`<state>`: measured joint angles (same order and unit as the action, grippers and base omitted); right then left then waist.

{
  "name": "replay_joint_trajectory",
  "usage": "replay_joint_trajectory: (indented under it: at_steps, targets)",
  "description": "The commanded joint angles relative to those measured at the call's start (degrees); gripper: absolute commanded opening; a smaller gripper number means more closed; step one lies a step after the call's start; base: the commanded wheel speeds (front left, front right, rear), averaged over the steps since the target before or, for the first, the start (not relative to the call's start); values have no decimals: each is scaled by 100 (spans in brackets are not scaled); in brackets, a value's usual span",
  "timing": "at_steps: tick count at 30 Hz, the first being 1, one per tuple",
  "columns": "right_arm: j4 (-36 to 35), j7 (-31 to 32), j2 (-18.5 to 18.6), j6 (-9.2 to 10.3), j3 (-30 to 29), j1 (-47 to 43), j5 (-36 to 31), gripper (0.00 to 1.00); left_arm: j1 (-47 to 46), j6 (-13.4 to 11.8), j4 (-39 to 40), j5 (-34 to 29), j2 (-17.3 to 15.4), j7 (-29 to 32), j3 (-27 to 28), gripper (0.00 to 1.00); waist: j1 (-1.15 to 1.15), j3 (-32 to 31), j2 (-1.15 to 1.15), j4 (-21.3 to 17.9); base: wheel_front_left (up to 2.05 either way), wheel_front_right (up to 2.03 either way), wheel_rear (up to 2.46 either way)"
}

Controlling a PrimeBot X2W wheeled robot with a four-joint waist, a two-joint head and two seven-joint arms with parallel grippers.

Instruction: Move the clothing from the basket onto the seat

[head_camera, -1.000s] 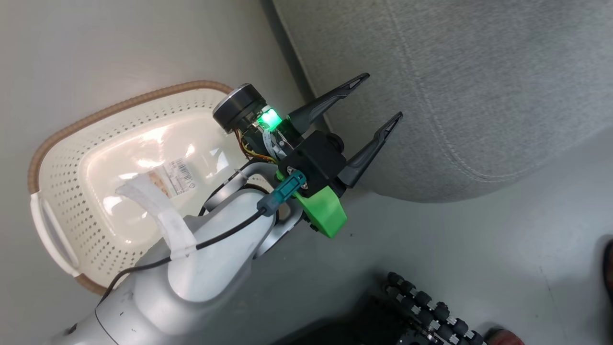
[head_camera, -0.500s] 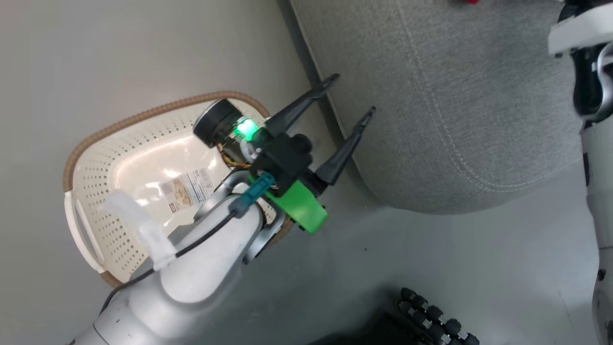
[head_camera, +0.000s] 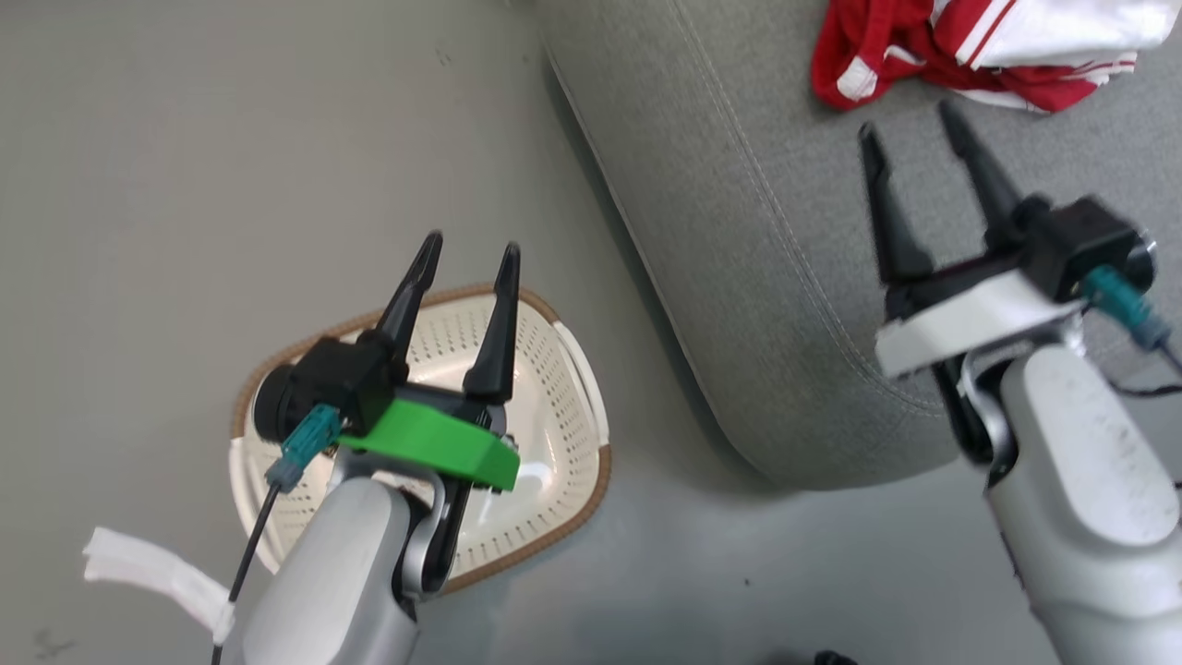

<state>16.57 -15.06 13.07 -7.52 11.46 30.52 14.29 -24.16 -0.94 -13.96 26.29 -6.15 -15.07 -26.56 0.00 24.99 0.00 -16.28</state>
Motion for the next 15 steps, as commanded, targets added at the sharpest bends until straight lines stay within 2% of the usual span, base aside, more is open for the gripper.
replay_joint_trajectory:
  at_steps: [1,3,8,15]
  targets:
    - [-66,-17,-31,6,110,-238,2,100,254,30,9,-111,53,-5,134,100,0,-847,0,582,0,0,0]
    - [-135,-17,-53,6,236,-515,-2,100,504,63,27,-258,114,-7,375,100,0,-1067,0,759,0,0,0]
    - [-292,-17,-228,6,375,-1147,-83,100,1194,-91,85,-685,250,-7,996,100,0,-1594,0,1102,0,0,0]
    - [-582,-17,-488,6,212,-2049,-352,100,2213,23,649,-1045,315,-7,1758,100,0,-2275,0,1359,0,0,0]
